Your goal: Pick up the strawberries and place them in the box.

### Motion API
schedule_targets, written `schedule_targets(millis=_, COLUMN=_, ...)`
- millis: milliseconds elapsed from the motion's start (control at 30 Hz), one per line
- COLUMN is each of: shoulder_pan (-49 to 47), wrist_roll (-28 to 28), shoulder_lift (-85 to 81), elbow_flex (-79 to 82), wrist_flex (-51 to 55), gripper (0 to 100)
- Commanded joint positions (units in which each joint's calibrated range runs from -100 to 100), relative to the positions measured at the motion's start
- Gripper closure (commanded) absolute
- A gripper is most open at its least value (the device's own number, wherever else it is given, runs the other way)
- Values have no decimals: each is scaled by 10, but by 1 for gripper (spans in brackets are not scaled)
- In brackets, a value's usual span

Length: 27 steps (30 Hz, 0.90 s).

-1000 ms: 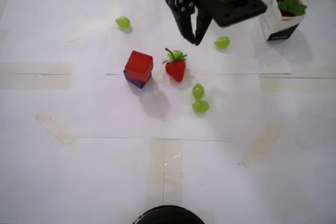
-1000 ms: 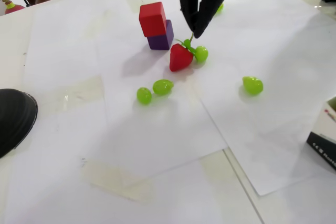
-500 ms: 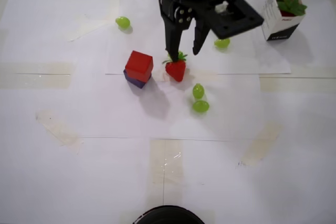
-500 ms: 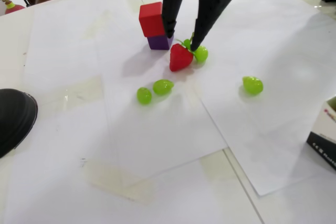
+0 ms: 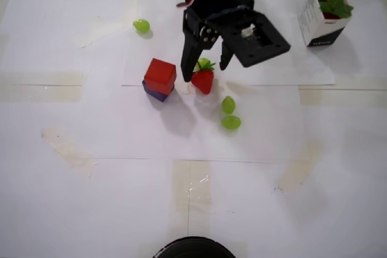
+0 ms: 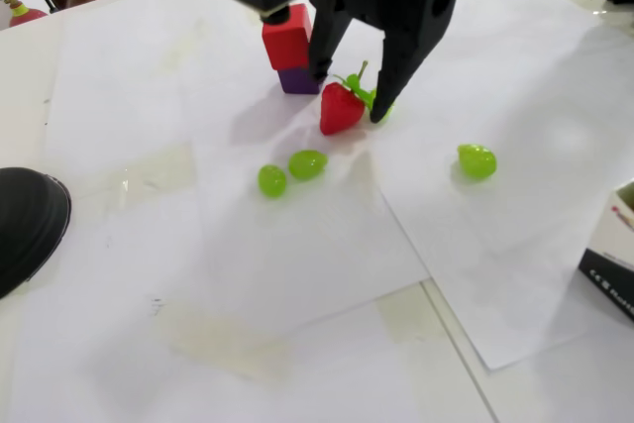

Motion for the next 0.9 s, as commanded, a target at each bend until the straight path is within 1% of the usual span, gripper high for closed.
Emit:
schedule_targets(millis=0, shoulder_pan=7, wrist_roll=-6, shoulder_lift=-8, elbow_flex=23, wrist_flex=-42, gripper=72)
schedule_targets(millis=133, shoulder_pan=7, wrist_roll=-5, shoulder_lift=-8, elbow_flex=23, wrist_flex=-46, gripper=73)
schedule_targets(millis=433, shoulder_pan=9, wrist_roll=-4, shoulder_lift=-11, elbow_flex=31, wrist_flex=-66, gripper=87)
schedule_targets(millis=667, shoulder_pan=10, wrist_roll=-4, shoulder_lift=-13, elbow_flex=35, wrist_flex=-68, gripper=90)
schedule_targets(millis=867, shoulder_pan=10, wrist_roll=1, shoulder_lift=-29, elbow_flex=21, wrist_flex=-53, gripper=90)
